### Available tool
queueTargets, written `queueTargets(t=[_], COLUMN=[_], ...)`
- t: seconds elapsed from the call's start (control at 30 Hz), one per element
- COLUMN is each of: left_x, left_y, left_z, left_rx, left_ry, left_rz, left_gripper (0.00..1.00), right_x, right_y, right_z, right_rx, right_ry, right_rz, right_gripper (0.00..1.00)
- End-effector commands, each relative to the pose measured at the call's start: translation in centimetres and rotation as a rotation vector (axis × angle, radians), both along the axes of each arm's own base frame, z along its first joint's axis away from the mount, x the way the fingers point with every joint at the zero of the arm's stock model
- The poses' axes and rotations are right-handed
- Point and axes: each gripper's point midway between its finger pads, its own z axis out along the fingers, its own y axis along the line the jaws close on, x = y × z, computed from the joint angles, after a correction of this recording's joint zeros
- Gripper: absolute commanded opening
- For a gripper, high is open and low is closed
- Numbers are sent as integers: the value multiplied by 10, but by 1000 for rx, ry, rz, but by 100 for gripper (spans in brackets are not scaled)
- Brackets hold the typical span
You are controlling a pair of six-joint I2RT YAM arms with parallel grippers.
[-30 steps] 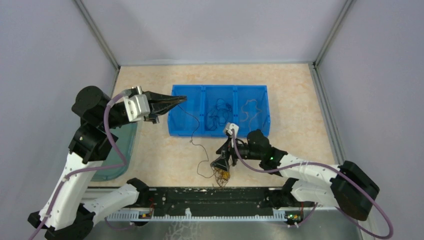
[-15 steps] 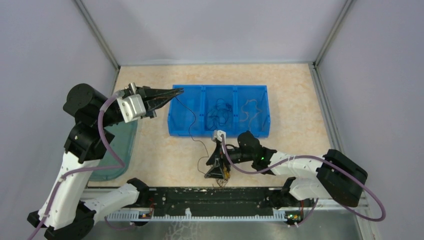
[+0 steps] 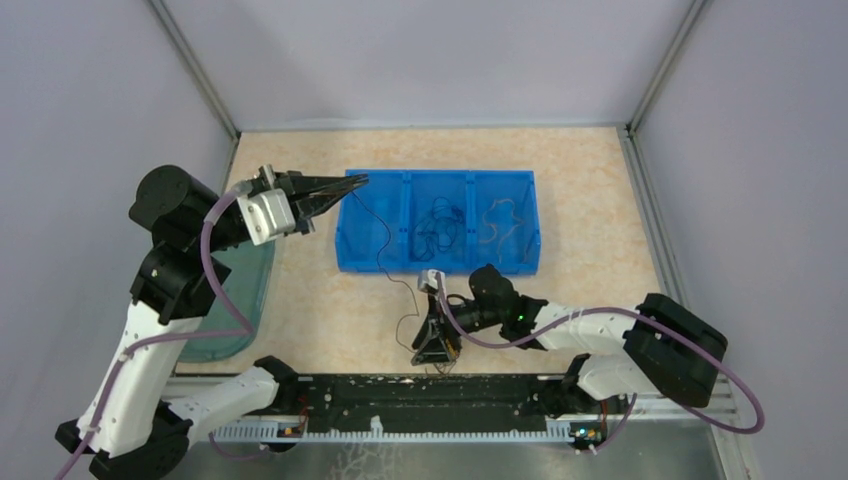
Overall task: Untangle the cables
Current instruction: Untie the cable.
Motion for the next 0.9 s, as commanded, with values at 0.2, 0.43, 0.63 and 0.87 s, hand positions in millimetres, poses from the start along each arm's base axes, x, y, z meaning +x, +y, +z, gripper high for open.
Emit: queueTargets(t=[0.2,0.43,0.63,0.87], left_x=[4,-23,-61,-65], left_y=[0,-18,-17,-10], left_z=[-13,-149,-230,-278], left_rx=[-59,90,352,483], left_ry=[166,645,763,693], left_rz=[12,-153,-371,-425], left_gripper=[7,14,20,21], right_x=[48,48,43,45], right_y=[13,-1,-5,-4], right_z=[66,124,128,131], right_rx=[171,419,464,484], right_ry=[-241,-273,-248,-231], right_rz=[-221,-314,-313,-324], right_gripper=[0,0,0,0])
